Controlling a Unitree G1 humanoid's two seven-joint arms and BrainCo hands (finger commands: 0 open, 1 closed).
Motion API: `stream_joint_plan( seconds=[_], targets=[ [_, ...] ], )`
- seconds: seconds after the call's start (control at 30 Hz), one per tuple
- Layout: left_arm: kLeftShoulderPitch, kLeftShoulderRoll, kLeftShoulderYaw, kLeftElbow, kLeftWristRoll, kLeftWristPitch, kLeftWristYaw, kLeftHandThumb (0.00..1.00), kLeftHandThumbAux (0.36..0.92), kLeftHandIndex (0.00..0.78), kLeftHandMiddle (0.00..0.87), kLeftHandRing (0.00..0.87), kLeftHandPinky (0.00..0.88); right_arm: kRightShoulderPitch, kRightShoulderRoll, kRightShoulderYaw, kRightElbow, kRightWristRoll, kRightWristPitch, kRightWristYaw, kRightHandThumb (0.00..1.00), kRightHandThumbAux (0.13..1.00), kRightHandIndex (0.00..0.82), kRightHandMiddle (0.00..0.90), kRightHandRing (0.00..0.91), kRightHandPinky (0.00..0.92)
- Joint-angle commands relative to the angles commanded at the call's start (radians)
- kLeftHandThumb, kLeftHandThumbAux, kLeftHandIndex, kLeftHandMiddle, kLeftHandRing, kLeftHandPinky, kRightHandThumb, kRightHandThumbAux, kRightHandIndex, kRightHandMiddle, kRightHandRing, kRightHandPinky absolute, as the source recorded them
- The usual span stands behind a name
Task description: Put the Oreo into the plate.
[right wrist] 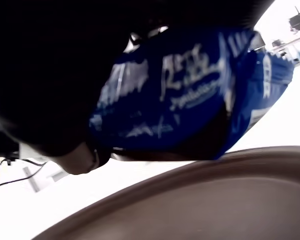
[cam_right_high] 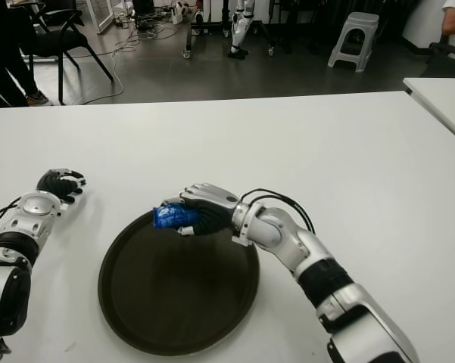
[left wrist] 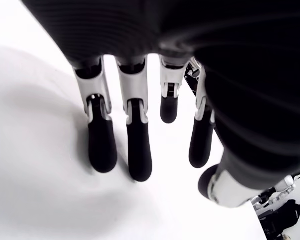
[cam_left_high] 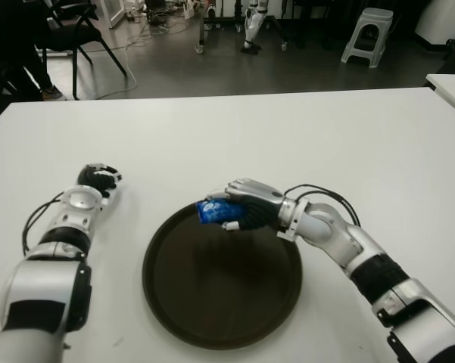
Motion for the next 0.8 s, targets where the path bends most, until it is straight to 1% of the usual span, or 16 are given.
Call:
stream_joint_plan(
  seconds=[0.3, 0.47, 0.6, 0.8],
  targets=[
    [0.0, 0.003, 0.002, 0.001, -0.004, 0.004, -0.005, 0.671, 0.728, 0.397, 0.122, 0.15, 0.168, 0.013, -0.004, -0.002, -0.025, 0.027, -0.006, 0.03, 0.85, 0.676, 0.41, 0.52, 0.815, 0.796],
    [0.001, 0.001, 0.013, 0.001, -0.015, -0.001, -0.011, 0.674, 0.728, 0.397, 0.115, 0.147, 0.166, 0.015, -0.005, -0.002, -0.029, 0.04, -0.002, 0.048, 0.851, 0.676, 0.407, 0.52, 0.824, 0.81],
    [0.001, 0.001, 0.01, 0.001, -0.01, 0.002, -0.006, 0.673, 0.728, 0.397, 0.112, 0.145, 0.163, 0.017, -0.006, -0.002, -0.031, 0.043, -0.003, 0.054, 0.851, 0.676, 0.407, 0.522, 0.832, 0.821],
    [0.002, 0.0, 0.008, 0.001, -0.008, 0.001, 0.0, 0.672, 0.728, 0.397, 0.116, 0.137, 0.146, 0.016, -0.008, -0.002, -0.035, 0.042, 0.008, 0.072, 0.851, 0.676, 0.407, 0.519, 0.817, 0.801]
  ],
)
